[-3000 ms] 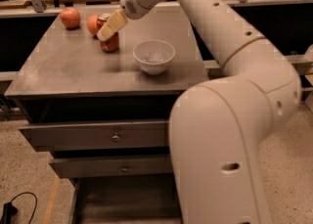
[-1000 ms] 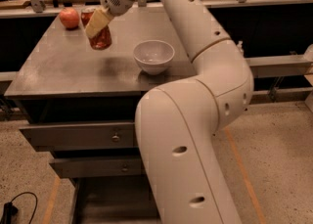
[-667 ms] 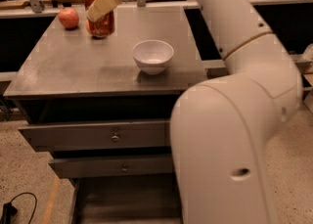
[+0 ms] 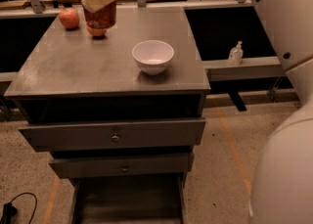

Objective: Place coke can into bottom drawer

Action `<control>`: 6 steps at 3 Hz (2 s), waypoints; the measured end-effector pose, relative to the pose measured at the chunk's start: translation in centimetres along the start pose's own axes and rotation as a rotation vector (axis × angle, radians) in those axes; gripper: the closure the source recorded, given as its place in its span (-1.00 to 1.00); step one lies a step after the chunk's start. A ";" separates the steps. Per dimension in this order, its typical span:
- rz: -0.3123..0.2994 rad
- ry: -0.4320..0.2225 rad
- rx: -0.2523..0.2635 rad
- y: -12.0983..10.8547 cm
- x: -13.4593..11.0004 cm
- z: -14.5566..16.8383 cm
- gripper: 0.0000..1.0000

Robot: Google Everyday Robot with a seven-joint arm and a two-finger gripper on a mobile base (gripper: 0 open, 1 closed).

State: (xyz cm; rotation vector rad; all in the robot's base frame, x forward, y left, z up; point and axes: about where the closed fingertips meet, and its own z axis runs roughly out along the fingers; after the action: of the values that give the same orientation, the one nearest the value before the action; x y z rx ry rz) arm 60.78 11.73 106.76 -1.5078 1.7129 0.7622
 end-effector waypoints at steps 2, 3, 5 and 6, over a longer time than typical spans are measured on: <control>0.066 -0.081 -0.045 5.4 -2.4 -1.0 1.00; 0.137 -0.152 -0.066 12.6 -5.1 -2.2 1.00; 0.261 -0.096 -0.081 24.6 -2.3 1.7 1.00; 0.380 0.017 -0.125 27.7 3.7 7.1 1.00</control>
Offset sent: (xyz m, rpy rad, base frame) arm -0.1375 0.0338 0.0201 0.1229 0.1995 0.0163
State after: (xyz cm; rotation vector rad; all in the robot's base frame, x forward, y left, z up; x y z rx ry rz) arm 34.05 19.32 98.89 -1.2830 2.0266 1.0704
